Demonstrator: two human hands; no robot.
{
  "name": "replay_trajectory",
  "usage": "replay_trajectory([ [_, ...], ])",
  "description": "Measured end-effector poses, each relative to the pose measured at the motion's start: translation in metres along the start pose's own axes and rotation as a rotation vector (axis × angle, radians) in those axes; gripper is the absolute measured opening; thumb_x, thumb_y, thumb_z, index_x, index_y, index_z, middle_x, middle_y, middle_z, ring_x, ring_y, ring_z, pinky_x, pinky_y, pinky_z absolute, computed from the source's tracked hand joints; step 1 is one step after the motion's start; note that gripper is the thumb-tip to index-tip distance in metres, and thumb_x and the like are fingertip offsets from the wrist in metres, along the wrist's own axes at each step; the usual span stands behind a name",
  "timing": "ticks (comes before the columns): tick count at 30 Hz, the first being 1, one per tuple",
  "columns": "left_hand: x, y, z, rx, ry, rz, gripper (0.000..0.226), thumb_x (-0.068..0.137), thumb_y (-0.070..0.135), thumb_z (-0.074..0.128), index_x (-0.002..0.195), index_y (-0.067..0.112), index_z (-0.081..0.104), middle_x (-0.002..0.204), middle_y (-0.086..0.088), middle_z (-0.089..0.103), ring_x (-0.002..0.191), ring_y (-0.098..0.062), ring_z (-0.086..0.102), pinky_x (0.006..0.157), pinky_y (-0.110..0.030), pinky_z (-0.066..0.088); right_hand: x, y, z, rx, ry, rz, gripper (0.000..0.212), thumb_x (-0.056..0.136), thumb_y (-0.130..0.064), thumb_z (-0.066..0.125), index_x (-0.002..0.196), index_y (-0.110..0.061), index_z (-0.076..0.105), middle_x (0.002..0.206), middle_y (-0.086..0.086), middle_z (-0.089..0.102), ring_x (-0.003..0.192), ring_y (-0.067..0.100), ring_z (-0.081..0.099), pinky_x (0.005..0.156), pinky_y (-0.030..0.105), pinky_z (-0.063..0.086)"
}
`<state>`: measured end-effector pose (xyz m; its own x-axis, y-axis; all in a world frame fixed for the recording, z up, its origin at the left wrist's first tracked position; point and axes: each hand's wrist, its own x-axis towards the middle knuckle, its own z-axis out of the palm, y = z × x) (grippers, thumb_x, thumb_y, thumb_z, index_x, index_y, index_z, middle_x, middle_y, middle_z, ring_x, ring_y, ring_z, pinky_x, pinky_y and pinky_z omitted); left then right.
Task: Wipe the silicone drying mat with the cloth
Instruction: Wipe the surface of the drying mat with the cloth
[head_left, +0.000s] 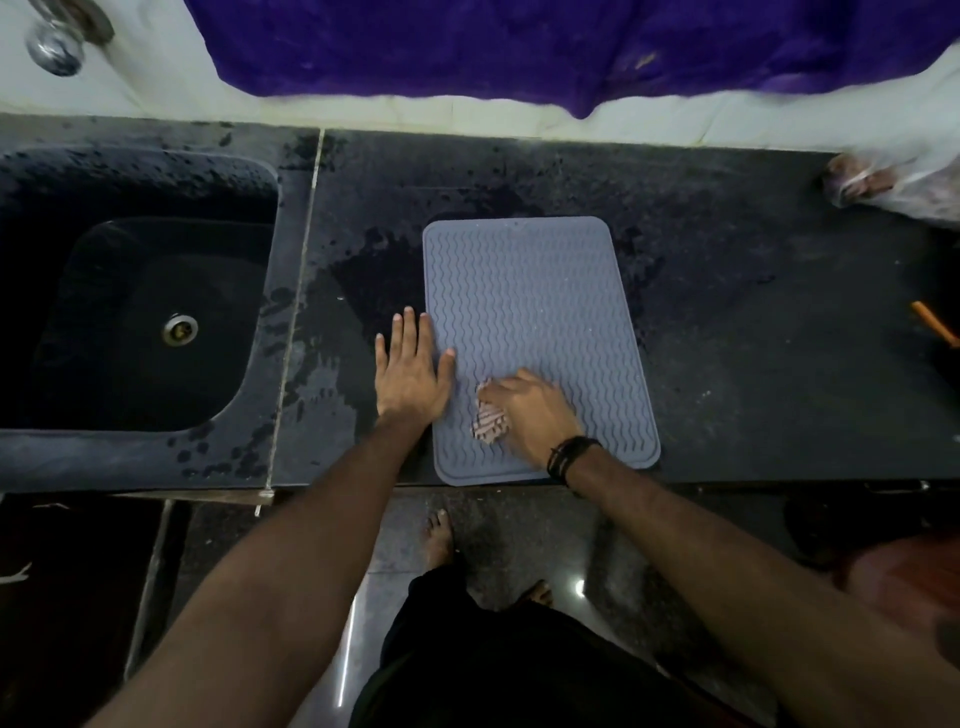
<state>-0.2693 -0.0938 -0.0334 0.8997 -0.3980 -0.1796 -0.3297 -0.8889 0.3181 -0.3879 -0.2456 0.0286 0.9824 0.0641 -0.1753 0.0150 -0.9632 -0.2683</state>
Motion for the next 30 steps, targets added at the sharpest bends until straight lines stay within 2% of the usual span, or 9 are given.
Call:
replay_trajectory([
  [6, 0.042, -0.001, -0.008, -0.002, -0.034, 0.02, 0.073, 0.104, 0.055, 0.019, 0.16, 0.012, 0.0, 0.168, -0.007, -0.005, 0.155, -0.02, -0.009, 0.124, -0.045, -0.009, -0.012, 0.004, -0.003, 0.017, -0.078, -0.102, 0.048, 0.073, -0.018, 0.076, 0.12, -0.017, 0.066, 0.121, 0.003, 0.065, 0.113, 0.023, 0.054, 0.096, 0.035, 0.043],
  [10, 0.041, -0.002, -0.004, 0.006, 0.032, 0.041, 0.071, 0.105, 0.052, 0.017, 0.16, 0.011, 0.002, 0.168, -0.008, -0.001, 0.155, -0.021, -0.004, 0.125, -0.047, -0.003, 0.024, 0.005, -0.016, 0.049, 0.084, -0.006, 0.045, 0.069, -0.005, 0.076, 0.113, -0.013, 0.069, 0.111, 0.005, 0.069, 0.103, 0.025, 0.059, 0.09, 0.035, 0.048],
  [12, 0.041, -0.002, -0.001, 0.02, 0.049, 0.055, 0.071, 0.105, 0.052, 0.017, 0.16, 0.01, 0.003, 0.168, -0.008, 0.001, 0.155, -0.021, -0.002, 0.125, -0.048, -0.001, 0.048, 0.007, -0.021, 0.078, 0.138, 0.052, 0.047, 0.068, -0.001, 0.076, 0.113, -0.012, 0.068, 0.112, 0.006, 0.069, 0.104, 0.025, 0.058, 0.09, 0.034, 0.048],
  [15, 0.044, -0.004, 0.001, 0.03, 0.071, 0.055, 0.071, 0.105, 0.052, 0.016, 0.16, 0.01, 0.006, 0.168, -0.008, 0.004, 0.155, -0.022, 0.0, 0.125, -0.049, 0.002, 0.067, 0.01, -0.022, 0.082, 0.062, 0.115, 0.044, 0.075, -0.006, 0.072, 0.117, -0.014, 0.066, 0.117, 0.004, 0.066, 0.111, 0.022, 0.055, 0.094, 0.033, 0.046],
  [19, 0.044, -0.004, 0.004, 0.015, 0.075, 0.05, 0.071, 0.104, 0.053, 0.016, 0.16, 0.01, 0.007, 0.168, -0.008, 0.006, 0.155, -0.022, 0.001, 0.125, -0.049, 0.002, 0.051, 0.006, -0.011, 0.059, 0.058, 0.112, 0.041, 0.071, -0.009, 0.074, 0.112, -0.012, 0.069, 0.112, 0.006, 0.068, 0.106, 0.026, 0.058, 0.091, 0.035, 0.048],
  [22, 0.046, -0.003, 0.003, -0.015, 0.078, 0.052, 0.07, 0.104, 0.051, 0.018, 0.16, 0.01, 0.008, 0.168, -0.008, 0.007, 0.155, -0.021, 0.0, 0.125, -0.049, 0.0, 0.031, 0.002, -0.005, 0.027, 0.059, 0.087, 0.049, 0.065, -0.011, 0.08, 0.113, -0.013, 0.07, 0.114, 0.005, 0.069, 0.108, 0.03, 0.06, 0.095, 0.041, 0.049],
  [25, 0.046, -0.003, 0.002, -0.024, 0.077, 0.054, 0.066, 0.106, 0.047, 0.018, 0.16, 0.01, 0.009, 0.168, -0.008, 0.007, 0.155, -0.022, 0.001, 0.125, -0.049, -0.001, 0.026, 0.001, -0.009, 0.026, -0.008, 0.077, 0.052, 0.068, -0.013, 0.078, 0.118, -0.016, 0.066, 0.121, 0.004, 0.066, 0.115, 0.028, 0.056, 0.1, 0.043, 0.046],
  [28, 0.046, -0.004, 0.002, -0.006, 0.08, 0.059, 0.064, 0.107, 0.044, 0.015, 0.16, 0.01, 0.008, 0.168, -0.008, 0.006, 0.155, -0.021, 0.001, 0.125, -0.048, -0.001, 0.04, 0.004, -0.018, 0.036, 0.05, 0.1, 0.053, 0.065, -0.01, 0.08, 0.116, -0.014, 0.068, 0.117, 0.006, 0.068, 0.11, 0.029, 0.059, 0.096, 0.042, 0.048],
  [30, 0.046, -0.004, 0.003, 0.0, 0.085, 0.059, 0.063, 0.107, 0.043, 0.015, 0.16, 0.011, 0.007, 0.168, -0.006, 0.004, 0.155, -0.02, -0.001, 0.125, -0.047, -0.001, 0.06, 0.007, -0.024, 0.054, 0.098, 0.129, 0.056, 0.066, -0.007, 0.078, 0.121, -0.012, 0.066, 0.122, 0.006, 0.066, 0.113, 0.028, 0.058, 0.099, 0.039, 0.046],
])
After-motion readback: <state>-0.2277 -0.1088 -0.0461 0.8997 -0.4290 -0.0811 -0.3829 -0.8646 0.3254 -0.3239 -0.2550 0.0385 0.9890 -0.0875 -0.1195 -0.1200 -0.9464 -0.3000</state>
